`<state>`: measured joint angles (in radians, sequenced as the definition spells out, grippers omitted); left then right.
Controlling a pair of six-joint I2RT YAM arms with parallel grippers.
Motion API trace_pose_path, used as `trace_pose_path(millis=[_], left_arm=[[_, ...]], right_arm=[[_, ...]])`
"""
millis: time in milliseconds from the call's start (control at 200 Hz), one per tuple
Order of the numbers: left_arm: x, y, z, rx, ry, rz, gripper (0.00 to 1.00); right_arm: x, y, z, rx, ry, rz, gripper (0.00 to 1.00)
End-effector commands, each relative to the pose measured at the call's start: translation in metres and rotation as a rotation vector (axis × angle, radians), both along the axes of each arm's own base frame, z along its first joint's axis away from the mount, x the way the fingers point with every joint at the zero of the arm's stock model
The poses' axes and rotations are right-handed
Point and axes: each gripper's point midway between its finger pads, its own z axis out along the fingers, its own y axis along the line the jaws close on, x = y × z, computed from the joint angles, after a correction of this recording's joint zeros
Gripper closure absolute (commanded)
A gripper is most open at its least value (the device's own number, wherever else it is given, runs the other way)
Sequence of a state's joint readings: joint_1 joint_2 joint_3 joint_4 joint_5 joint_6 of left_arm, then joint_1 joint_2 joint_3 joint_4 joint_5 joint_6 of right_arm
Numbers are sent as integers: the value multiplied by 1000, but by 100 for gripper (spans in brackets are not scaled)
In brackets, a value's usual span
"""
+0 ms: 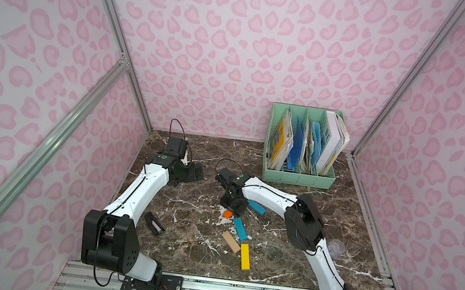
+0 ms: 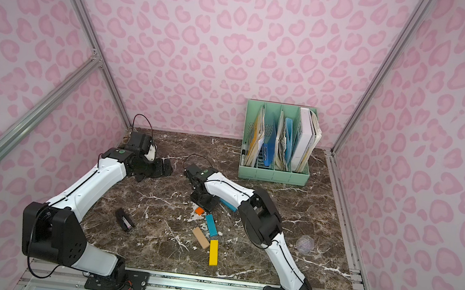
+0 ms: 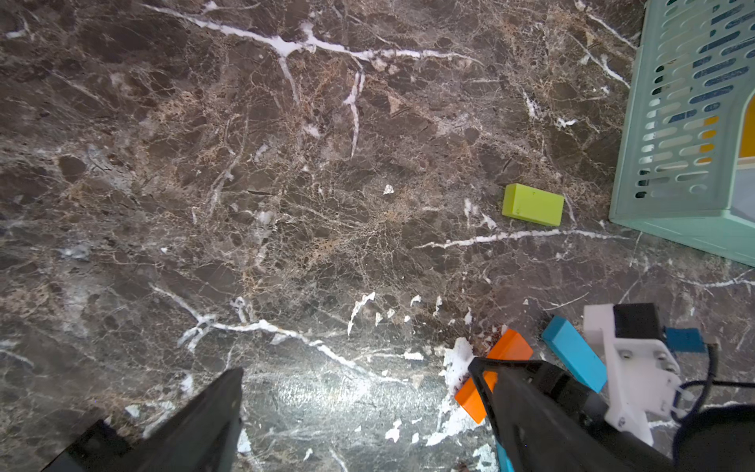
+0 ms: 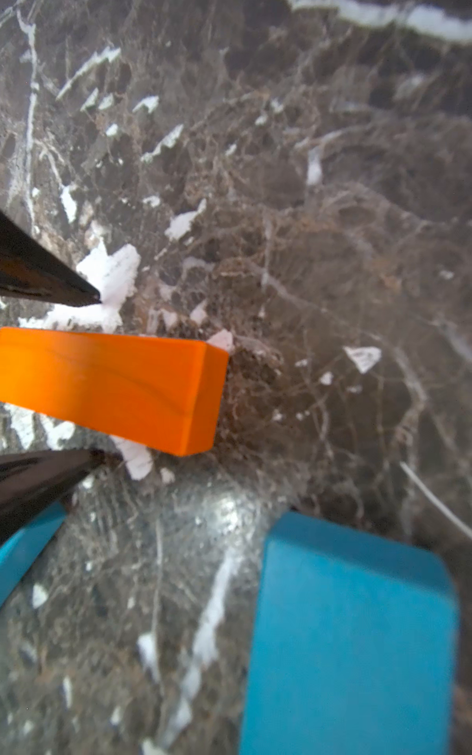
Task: Assemble a giraffe with building blocks
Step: Assemble the building block at the center of the board.
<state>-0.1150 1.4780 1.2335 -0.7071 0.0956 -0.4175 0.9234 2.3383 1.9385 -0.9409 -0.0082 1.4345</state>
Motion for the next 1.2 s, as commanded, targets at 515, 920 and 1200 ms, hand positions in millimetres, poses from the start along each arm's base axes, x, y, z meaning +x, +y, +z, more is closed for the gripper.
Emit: trace_pose_path(millis=[515,920,1200], left_arm=[[0,0,-2,-7,16,-6,2],[1,1,-6,-2,29,-4,2],[2,3,-7,-1,34,-1,2]], right_arm=[[69,-47,18,-247,-207,364,74],[79,-32,-5,-162,-157,453,65],[80,-24,-3,-120,-168,482,37]])
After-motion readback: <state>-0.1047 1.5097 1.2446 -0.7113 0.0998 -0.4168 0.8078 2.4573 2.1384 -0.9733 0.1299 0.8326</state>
